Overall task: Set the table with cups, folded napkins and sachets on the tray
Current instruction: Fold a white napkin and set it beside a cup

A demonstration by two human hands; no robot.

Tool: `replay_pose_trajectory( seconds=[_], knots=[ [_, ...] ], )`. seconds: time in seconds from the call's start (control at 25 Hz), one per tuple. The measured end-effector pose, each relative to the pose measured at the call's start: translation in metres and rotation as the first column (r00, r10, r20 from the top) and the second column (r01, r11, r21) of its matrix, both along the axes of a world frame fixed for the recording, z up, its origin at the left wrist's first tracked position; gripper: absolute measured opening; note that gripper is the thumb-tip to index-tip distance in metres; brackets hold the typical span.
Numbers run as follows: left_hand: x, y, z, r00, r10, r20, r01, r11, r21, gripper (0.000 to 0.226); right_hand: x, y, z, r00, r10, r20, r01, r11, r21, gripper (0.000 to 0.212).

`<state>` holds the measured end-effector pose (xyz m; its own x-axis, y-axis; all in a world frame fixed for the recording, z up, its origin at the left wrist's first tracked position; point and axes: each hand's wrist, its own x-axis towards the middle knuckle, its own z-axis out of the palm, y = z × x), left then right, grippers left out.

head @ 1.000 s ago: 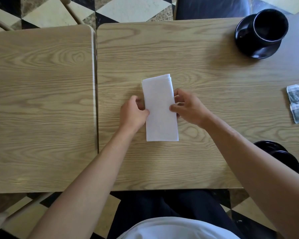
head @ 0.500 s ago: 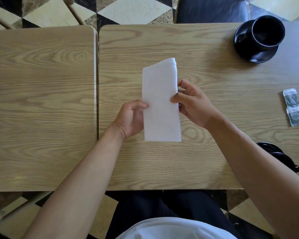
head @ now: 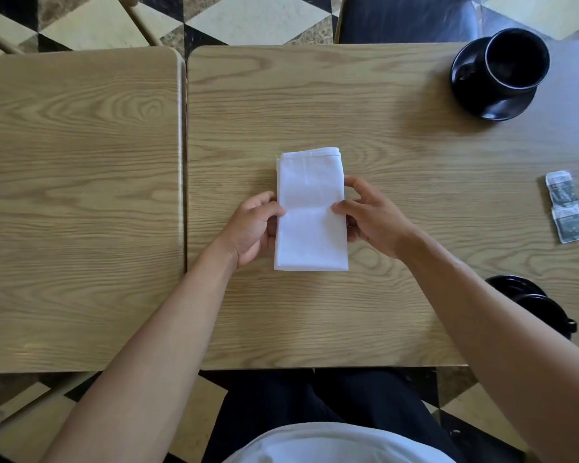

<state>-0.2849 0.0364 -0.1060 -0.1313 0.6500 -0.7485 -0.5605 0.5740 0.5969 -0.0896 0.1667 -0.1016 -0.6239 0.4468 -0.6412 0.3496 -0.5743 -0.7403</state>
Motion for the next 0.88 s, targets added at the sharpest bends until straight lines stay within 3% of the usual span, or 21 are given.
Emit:
replay_pose_trajectory(
  seconds=[0.2,0.44,0.56,0.64,0.76,0.8,0.88],
  knots=[
    [0.008,0.001,-0.004,0.989,0.102,0.11,-0.089,0.989,-0.118,0.034,0.006,-0.01,-0.01,0.994,-0.113,0.008,0.113,0.985,-0.13,0.043],
    [0.001,-0.003,-0.003,0.966,0.113,0.231,-0.102,0.993,-0.06,0.039,0.013,-0.015,-0.008,0.965,-0.208,-0.16,0.17,0.961,-0.22,0.035],
    [0.002,-0.003,0.0,0.988,0.052,0.147,-0.048,0.998,-0.027,0.046,0.015,-0.015,-0.005,0.974,-0.124,-0.188,0.108,0.99,-0.093,0.043],
    [0.003,-0.003,0.002,0.995,0.045,0.089,-0.042,0.999,-0.029,0.05,0.017,-0.013,-0.004,0.984,-0.086,-0.156,0.084,0.996,-0.021,0.037],
    [0.005,-0.002,0.004,0.996,0.069,0.062,-0.069,0.998,0.001,0.035,0.019,-0.015,-0.007,0.993,-0.076,-0.093,0.078,0.997,0.022,0.021],
    [0.006,-0.002,0.005,0.998,0.054,-0.032,-0.054,0.998,0.014,0.025,0.02,-0.017,-0.008,0.996,-0.061,-0.068,0.066,0.995,0.074,0.018],
    [0.011,-0.004,0.005,0.958,-0.023,-0.285,0.035,0.999,0.038,0.012,0.019,-0.023,-0.01,1.0,-0.014,-0.004,0.014,0.976,0.219,0.032]
  ],
)
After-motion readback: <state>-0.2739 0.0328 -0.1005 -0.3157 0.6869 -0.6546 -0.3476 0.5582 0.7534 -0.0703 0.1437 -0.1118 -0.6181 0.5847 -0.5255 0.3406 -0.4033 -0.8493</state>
